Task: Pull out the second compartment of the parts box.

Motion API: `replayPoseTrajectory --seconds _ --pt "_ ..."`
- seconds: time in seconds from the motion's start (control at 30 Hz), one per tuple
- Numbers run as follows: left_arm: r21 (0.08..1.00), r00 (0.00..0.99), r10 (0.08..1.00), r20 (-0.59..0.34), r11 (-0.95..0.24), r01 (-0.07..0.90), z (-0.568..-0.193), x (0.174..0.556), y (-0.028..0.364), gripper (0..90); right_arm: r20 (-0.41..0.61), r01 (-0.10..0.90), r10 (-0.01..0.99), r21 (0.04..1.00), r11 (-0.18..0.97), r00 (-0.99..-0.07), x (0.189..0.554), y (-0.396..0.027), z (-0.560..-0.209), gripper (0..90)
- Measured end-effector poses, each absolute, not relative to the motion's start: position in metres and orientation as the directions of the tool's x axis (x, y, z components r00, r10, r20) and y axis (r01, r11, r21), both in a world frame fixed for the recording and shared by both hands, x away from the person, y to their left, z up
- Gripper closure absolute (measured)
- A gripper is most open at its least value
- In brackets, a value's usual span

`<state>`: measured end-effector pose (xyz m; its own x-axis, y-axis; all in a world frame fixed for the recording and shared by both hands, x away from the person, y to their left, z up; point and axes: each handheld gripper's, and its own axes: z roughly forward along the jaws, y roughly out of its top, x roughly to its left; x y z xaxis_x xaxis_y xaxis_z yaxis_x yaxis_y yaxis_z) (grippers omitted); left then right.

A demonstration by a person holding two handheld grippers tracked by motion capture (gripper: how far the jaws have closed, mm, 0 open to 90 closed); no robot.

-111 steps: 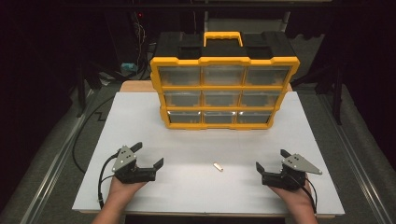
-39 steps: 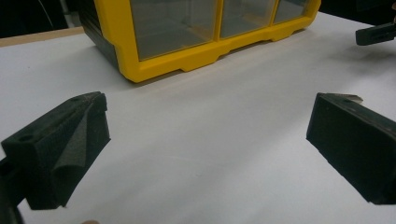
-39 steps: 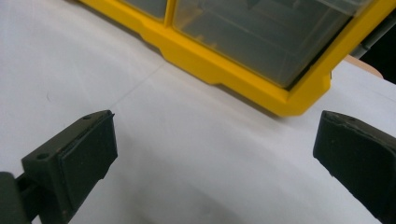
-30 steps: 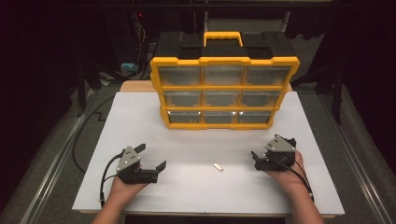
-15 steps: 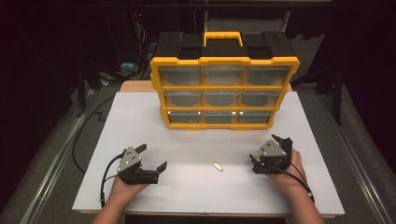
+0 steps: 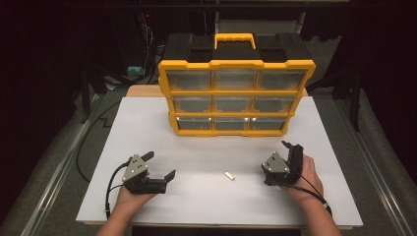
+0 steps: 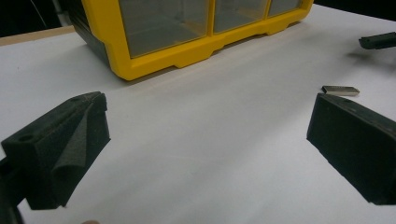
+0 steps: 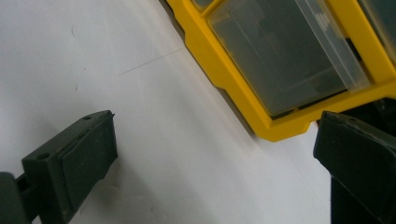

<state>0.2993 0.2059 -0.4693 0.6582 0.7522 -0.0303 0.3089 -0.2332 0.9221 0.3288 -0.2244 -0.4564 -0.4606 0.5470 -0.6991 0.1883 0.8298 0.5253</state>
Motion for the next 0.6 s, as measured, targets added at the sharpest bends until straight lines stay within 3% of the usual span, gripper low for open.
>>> replayPoseTrajectory --seconds 0.6 --pt "0.923 0.664 0.747 -0.03 -0.234 0.305 -0.47 0.299 0.205 0.0 -0.82 0.123 0.369 0.352 0.928 -0.438 0.322 -0.213 -0.457 0.1"
